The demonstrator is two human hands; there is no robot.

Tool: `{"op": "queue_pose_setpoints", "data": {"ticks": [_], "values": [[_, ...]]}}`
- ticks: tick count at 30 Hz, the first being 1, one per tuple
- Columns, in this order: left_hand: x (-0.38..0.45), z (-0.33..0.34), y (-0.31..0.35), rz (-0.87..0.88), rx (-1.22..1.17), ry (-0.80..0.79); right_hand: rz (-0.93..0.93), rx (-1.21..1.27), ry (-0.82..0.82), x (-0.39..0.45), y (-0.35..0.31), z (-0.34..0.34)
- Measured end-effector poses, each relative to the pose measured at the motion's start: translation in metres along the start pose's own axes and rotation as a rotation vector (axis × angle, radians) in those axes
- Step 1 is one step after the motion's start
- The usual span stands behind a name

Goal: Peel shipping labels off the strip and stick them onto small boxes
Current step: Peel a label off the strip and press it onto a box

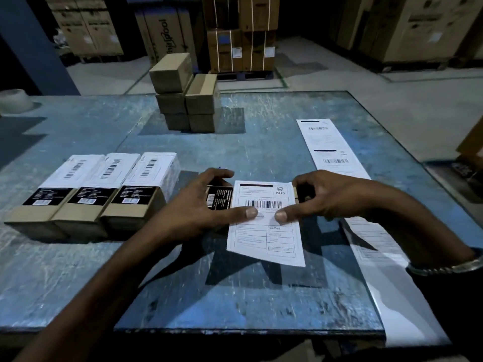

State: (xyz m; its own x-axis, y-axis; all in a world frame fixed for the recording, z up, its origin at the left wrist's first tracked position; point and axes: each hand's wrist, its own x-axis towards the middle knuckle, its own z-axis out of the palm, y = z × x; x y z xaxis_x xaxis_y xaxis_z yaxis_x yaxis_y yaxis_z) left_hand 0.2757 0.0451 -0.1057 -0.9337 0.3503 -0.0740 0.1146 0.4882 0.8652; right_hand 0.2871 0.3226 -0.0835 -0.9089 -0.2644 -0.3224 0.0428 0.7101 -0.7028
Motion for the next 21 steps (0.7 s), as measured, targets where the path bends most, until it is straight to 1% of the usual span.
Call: {"op": "queue_pose_setpoints", "data": {"ticks": [1, 3, 5, 7, 11, 13, 16, 17, 19, 21], "values": [[-0.001, 0.001, 0.000, 0.002, -0.033, 0.011, -0.003, 0.019, 0.007, 0.001, 0.000, 0.001], [-0.001, 0.008, 0.001, 0.003, -0.134, 0.102, -0.013, 0.055, 0.021, 0.001, -0.001, 0.002], [-0.002, 0.021, 0.003, -0.005, -0.335, 0.212, -0.012, 0.070, 0.011, 0.001, -0.002, 0.003], [-0.003, 0.032, 0.003, -0.025, -0.474, 0.267, -0.020, 0.072, -0.027, -0.003, -0.001, 0.002], [0.008, 0.039, -0.007, 0.009, -0.380, 0.434, -0.048, 0.073, -0.093, -0.011, 0.000, -0.003], [0.013, 0.038, -0.007, 0.024, -0.369, 0.506, -0.065, 0.136, -0.061, -0.011, 0.000, -0.004], [0.020, 0.030, -0.001, 0.021, -0.420, 0.608, -0.088, 0.360, 0.043, -0.006, 0.000, -0.005], [0.023, 0.026, 0.003, 0.031, -0.436, 0.635, -0.085, 0.453, 0.051, -0.005, -0.001, -0.005], [0.032, 0.021, 0.013, 0.098, -0.404, 0.655, -0.086, 0.603, 0.025, -0.004, -0.003, -0.006], [0.040, 0.022, 0.026, 0.206, -0.361, 0.661, -0.129, 0.723, -0.017, -0.005, -0.004, -0.004]]}}
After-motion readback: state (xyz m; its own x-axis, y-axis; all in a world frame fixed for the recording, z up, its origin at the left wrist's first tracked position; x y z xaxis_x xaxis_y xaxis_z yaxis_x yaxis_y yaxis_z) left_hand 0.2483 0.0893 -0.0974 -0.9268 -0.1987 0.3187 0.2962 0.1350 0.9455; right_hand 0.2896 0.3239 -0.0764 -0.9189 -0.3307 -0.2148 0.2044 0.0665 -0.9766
